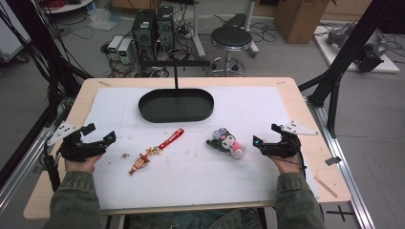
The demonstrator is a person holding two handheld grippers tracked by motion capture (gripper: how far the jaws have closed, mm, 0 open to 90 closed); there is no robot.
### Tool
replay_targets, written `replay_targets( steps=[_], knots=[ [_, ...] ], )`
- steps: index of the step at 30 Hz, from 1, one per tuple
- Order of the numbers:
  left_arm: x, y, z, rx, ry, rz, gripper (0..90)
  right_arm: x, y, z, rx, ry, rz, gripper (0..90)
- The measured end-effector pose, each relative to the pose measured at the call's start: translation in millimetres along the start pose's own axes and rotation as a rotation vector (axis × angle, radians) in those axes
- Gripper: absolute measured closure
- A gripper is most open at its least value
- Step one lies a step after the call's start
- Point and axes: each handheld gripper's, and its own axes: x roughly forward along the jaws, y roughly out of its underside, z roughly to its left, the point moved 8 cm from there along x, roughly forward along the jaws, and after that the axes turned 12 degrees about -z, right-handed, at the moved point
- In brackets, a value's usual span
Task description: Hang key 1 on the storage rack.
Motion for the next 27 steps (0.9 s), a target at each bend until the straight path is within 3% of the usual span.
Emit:
replay_targets(
  steps=[27],
  knots=[
    [-0.8, 1.4, 0.7, 0.01, -0.018, 0.006, 2.9, -0.6, 0.3, 3.5, 0.016, -0.012, 0.019, 0.5]
  ],
)
